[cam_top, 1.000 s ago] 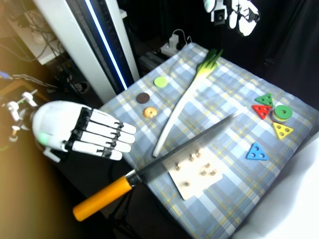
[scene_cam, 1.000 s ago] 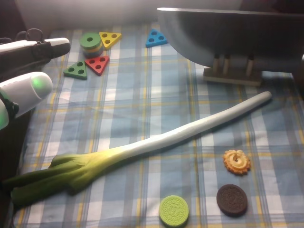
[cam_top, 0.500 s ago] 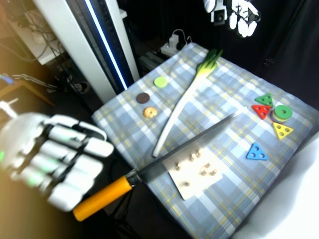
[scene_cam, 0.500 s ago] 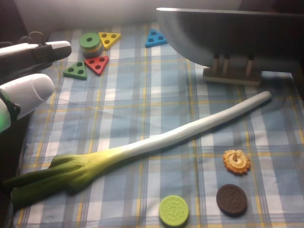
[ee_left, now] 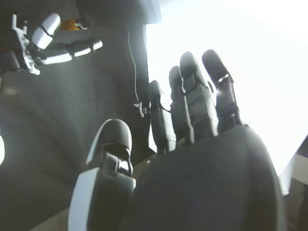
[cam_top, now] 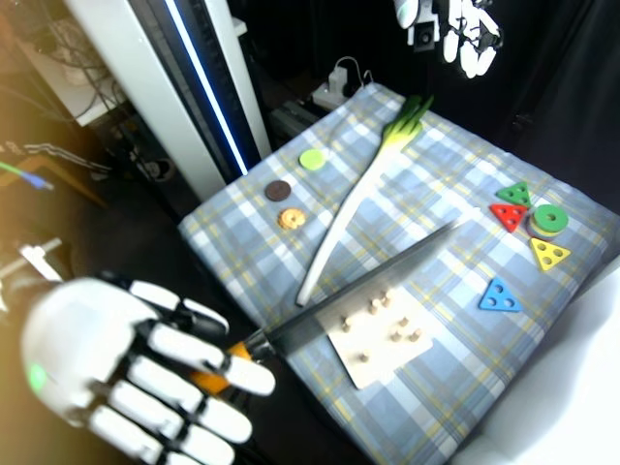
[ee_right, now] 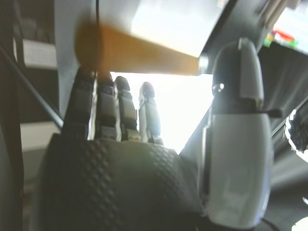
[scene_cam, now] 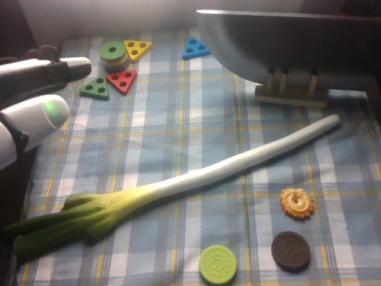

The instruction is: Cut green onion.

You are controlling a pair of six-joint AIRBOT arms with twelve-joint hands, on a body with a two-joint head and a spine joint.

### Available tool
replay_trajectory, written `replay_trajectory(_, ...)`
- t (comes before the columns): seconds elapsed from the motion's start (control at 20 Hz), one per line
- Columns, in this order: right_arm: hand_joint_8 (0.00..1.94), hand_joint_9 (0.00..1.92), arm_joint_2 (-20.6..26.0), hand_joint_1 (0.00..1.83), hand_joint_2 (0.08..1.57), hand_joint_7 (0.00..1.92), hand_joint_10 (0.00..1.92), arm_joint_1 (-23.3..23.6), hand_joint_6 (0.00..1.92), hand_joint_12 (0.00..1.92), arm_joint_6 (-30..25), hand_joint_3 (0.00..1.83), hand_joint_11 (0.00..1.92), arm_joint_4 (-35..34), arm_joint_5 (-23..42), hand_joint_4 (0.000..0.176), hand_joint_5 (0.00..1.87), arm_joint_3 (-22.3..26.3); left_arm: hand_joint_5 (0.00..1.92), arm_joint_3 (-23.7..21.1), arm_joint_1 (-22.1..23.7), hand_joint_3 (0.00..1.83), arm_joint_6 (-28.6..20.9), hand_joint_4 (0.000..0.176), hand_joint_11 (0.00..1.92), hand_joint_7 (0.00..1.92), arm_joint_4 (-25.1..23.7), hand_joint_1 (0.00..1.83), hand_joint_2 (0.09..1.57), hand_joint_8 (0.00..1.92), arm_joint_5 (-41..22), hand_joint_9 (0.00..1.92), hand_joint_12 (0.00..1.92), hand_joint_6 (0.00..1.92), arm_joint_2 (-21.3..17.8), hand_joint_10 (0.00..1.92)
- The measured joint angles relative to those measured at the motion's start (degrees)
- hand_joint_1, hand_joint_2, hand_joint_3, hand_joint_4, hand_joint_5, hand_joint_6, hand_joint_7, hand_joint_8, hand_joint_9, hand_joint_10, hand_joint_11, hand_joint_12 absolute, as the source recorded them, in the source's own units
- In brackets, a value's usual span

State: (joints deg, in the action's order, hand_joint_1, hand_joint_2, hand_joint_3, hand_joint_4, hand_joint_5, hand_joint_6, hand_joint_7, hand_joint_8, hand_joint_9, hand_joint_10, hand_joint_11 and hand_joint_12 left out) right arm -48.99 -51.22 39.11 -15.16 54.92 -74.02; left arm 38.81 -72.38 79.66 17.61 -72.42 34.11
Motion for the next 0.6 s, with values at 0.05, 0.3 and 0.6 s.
replay_trajectory(0.05,0.01,0.16,-0.35,1.09,0.95,0.14,0.02,0.7,0.0,0.04,-0.02,0.0,0.07,0.46,-1.44,0.108,0.16,-0.59,0.45,0.0,0.0,0.0,0.0,0.12,0.0,0.38,-0.17,0.07,1.45,0.0,-0.02,0.4,0.84,0.0,0.0,0.0)
replay_trajectory(0.3,0.01,0.22,-3.23,1.09,0.97,0.22,0.02,4.68,0.01,0.07,-0.02,0.0,0.14,2.49,-5.68,0.103,0.24,-3.15,0.45,0.0,0.0,0.0,0.0,0.127,0.0,0.38,0.0,0.08,1.44,0.0,-0.02,0.42,0.83,0.0,0.0,0.0)
replay_trajectory(0.6,0.0,0.36,-4.07,1.14,1.06,0.37,0.0,8.17,0.0,0.38,2.58,0.0,0.17,3.96,-8.48,0.065,0.39,-3.82,0.44,0.17,0.0,0.0,-0.24,0.127,0.0,0.4,0.0,0.16,1.43,0.0,0.0,0.42,0.84,0.0,0.02,0.0)
